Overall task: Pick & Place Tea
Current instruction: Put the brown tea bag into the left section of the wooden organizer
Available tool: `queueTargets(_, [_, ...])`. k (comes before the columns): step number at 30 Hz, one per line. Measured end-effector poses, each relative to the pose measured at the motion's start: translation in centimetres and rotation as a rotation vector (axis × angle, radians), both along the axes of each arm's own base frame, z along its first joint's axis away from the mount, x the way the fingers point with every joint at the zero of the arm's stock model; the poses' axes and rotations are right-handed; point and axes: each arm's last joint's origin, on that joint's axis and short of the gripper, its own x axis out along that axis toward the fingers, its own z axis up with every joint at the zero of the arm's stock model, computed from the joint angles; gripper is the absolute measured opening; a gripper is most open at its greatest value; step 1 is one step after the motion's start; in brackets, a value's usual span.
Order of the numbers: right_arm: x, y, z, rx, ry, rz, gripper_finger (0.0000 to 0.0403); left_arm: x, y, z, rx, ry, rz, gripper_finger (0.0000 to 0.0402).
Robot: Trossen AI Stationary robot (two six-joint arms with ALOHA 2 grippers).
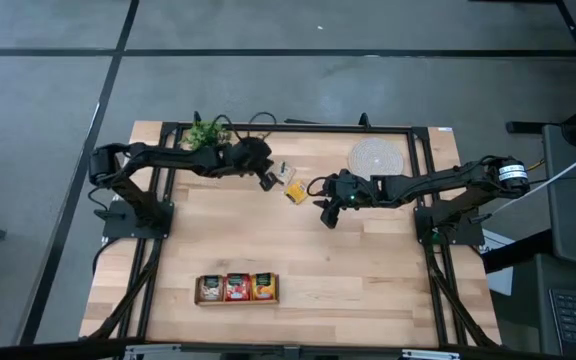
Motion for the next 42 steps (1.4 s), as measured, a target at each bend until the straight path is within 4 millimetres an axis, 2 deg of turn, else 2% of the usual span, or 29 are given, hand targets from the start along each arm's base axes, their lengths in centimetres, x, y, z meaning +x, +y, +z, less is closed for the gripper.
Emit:
queueTargets(6, [0.1, -0.1, 0.1, -0.022, -0.012, -0.027, 0.0155, 0.2, 1.5, -2.4, -0.071, -0.042, -0.007, 0.0002])
queueTargets(11, [0.1, -0.1, 0.2, -0.02, -0.024, -0.03, 0.0155, 0.5, 1.8, -4.6, -0.078, 0.035, 0.036, 0.0003])
queueTargets(21, [0.1, -0.1, 0.2, -0.004, -0.027, -0.042, 0.0155, 0.2, 3.0, -7.5, -0.092, 0.127, 0.097, 0.0002])
queueTargets(26, [0.1, -0.1, 0.2, -0.001, -0.027, -0.043, 0.0155, 0.0, 3.0, -8.3, -0.123, 0.181, 0.097, 0.0003])
queueTargets(32, [0.1, -0.1, 0.2, 0.0, -0.025, -0.043, 0.0155, -0.1, 1.2, -8.2, -0.2, 0.253, 0.036, 0.0003])
queueTargets(42, [0.1, 0.0, 0.1, 0.011, -0.015, -0.024, 0.0155, -0.1, -5.0, -6.9, -0.345, 0.348, -0.207, 0.0004])
